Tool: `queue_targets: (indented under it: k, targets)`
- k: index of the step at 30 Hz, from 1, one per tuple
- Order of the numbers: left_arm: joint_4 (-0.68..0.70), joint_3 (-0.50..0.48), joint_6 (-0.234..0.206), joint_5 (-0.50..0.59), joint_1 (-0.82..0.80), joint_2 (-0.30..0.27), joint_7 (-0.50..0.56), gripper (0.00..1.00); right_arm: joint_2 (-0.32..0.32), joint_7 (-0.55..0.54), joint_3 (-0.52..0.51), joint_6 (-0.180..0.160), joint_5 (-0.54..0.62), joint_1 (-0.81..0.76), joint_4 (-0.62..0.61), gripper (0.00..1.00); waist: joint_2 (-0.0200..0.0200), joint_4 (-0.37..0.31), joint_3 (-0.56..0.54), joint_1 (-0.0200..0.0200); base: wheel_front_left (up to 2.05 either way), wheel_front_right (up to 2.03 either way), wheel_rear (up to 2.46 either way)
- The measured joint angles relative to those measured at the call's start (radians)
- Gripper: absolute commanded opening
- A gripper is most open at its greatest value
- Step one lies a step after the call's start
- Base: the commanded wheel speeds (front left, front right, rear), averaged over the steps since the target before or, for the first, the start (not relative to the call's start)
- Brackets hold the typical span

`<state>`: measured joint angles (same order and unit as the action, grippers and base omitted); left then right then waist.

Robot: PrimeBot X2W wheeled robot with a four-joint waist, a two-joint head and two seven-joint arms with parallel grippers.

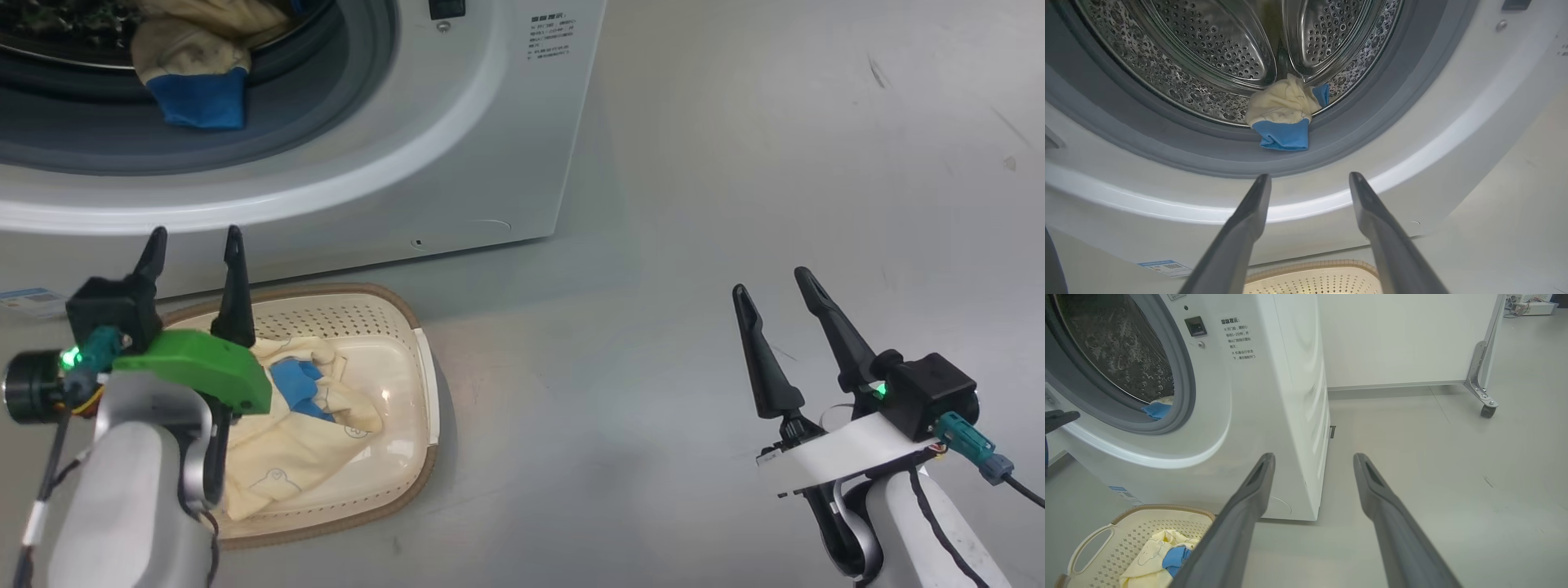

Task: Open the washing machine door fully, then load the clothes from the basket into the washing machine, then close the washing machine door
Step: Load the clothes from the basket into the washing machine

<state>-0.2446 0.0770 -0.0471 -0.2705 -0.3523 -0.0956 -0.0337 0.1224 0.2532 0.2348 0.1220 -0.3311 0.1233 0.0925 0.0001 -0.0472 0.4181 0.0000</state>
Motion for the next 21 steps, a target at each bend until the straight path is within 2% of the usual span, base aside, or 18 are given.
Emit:
queue_targets:
  k: [11,21]
  targets:
    - [-0.010,-0.063,0.010,-0.034,-0.193,-0.100,0.220,1.00,-0.030,0.000,0.026,0.000,-0.014,0.035,-0.001,1.00,0.0000,-0.074,0.061,0.0000,0.00,0.00,0.00]
    - [-0.072,-0.118,0.016,-0.065,-0.340,-0.221,0.450,1.00,-0.056,0.000,0.056,0.000,-0.048,0.083,-0.007,1.00,0.0000,-0.152,0.120,0.0000,0.00,0.00,0.00]
